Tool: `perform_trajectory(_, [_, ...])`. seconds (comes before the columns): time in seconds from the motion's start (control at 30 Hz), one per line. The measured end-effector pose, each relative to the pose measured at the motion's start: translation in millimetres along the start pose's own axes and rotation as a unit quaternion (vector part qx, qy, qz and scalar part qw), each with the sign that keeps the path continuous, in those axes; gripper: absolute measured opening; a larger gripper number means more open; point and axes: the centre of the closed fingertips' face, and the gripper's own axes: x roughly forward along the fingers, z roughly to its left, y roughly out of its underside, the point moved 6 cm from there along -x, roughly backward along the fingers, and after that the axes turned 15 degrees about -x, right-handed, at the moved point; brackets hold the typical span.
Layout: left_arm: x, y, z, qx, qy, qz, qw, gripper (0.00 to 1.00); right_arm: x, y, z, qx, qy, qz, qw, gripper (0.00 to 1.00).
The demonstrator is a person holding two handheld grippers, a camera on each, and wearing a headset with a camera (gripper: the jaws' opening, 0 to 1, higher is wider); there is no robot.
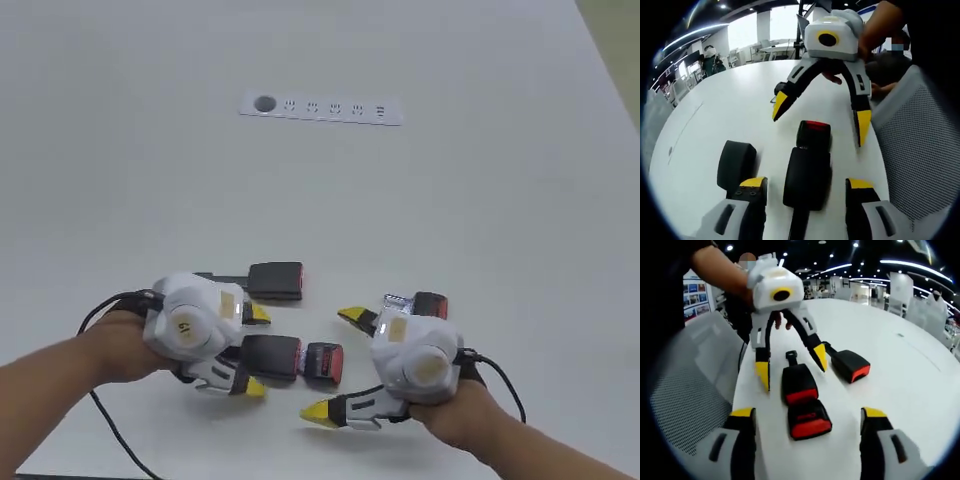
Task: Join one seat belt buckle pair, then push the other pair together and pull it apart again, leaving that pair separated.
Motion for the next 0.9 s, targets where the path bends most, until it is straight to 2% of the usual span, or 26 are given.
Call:
perform_trajectory(0.03, [-2.1,-0.8,-0.8,-0.001,0.002,-0.002,1.0000,0.71,-2.7,-0.4,-0.7,0.002,0.003,-0.001,1.0000,0.88])
perform_trajectory(0.1, [-8.6,-3.1,-1.7,-0.010,0.000,-0.012,0.9999,0.73,-8.0,-1.8,-2.4,0.006,0.011,-0.009,0.9999,0.88])
perform_trajectory(0.17, [-15.0,-5.0,0.7,-0.027,-0.014,-0.022,0.9993,0.75,-13.7,-1.5,-5.0,0.008,0.019,-0.011,0.9997,0.90])
perform_trajectory(0.23, [-20.9,-6.7,2.7,-0.044,-0.022,-0.035,0.9981,0.82,-18.9,-1.1,-8.6,0.012,0.030,-0.012,0.9994,0.94])
perform_trajectory(0.27, [-23.3,-7.5,3.4,-0.048,-0.026,-0.041,0.9977,0.85,-21.6,-1.1,-12.0,0.014,0.043,-0.014,0.9989,0.97])
perform_trajectory(0.33, [-29.5,-9.5,4.8,-0.050,-0.030,-0.055,0.9968,0.88,-25.3,-0.7,-15.8,0.018,0.048,-0.015,0.9986,0.97])
perform_trajectory(0.47, [-37.1,-9.8,10.5,-0.052,-0.043,-0.061,0.9958,0.88,-31.3,-0.6,-24.3,0.016,0.057,-0.017,0.9981,0.96])
perform_trajectory(0.67, [-49.5,-14.3,28.6,-0.058,-0.066,-0.079,0.9930,0.87,-41.4,5.7,-40.6,0.025,0.067,-0.017,0.9973,0.94])
perform_trajectory(0.9, [-60.2,-23.6,46.3,-0.052,-0.085,-0.090,0.9910,0.82,-56.2,21.8,-60.6,0.020,0.067,0.000,0.9976,0.92])
